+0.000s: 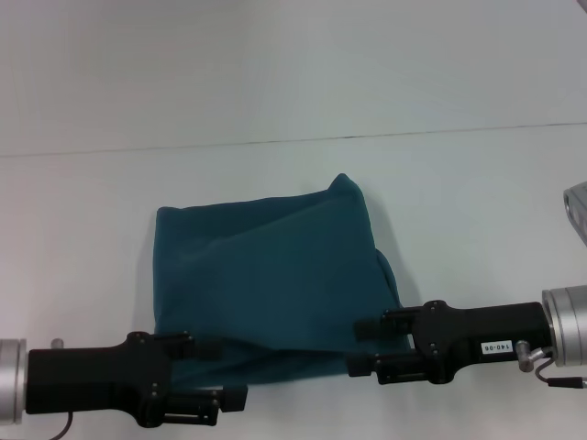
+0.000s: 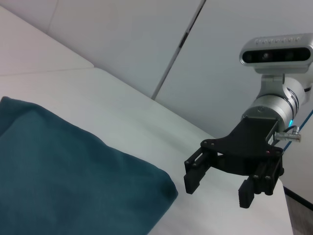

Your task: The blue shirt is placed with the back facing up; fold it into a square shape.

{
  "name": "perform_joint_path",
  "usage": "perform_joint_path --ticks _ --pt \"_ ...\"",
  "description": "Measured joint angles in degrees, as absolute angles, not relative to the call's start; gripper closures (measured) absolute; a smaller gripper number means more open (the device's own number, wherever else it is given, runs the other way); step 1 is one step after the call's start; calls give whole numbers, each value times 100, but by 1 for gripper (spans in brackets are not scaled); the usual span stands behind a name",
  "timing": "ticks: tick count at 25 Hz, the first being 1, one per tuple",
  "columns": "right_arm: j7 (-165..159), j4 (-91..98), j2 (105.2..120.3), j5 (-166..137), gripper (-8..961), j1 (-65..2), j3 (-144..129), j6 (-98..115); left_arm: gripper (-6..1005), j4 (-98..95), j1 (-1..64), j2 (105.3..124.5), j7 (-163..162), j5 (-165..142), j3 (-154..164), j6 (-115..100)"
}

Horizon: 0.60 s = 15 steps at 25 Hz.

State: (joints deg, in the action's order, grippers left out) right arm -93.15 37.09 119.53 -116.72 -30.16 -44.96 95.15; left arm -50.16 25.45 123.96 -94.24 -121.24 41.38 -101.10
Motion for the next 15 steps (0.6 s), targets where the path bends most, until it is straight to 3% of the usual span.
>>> perform_joint_path --ticks 15 --pt "-9706 3759 11896 -11909 254 -3127 -4561 9573 112 -5189 2723 12384 -9930 -12347 4575 -10161"
